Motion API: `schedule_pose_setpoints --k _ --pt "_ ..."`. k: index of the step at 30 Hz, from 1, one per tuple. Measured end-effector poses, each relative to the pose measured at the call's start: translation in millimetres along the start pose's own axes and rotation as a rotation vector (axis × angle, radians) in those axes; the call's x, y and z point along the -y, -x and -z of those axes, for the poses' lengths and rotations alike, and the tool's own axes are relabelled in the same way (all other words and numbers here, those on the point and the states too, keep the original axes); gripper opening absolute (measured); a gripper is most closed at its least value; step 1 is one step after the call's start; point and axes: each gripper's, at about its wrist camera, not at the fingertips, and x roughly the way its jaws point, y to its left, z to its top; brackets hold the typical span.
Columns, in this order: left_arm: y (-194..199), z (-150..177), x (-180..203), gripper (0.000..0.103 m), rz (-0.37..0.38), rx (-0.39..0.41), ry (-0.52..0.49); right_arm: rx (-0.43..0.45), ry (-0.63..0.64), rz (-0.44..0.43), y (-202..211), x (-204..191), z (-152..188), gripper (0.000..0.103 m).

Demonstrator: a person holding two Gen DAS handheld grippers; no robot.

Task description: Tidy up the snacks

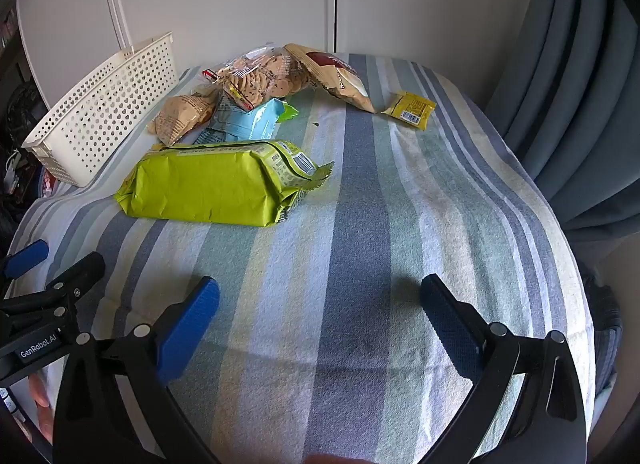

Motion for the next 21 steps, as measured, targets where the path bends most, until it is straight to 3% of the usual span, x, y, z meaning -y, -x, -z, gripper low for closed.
schedule_pose_setpoints --k 21 --pt "-0.1 -0.2 0.2 0.101 -0.001 0.0 0.0 0.0 0.003 0.004 -0.2 0.5 -0.2 0.098"
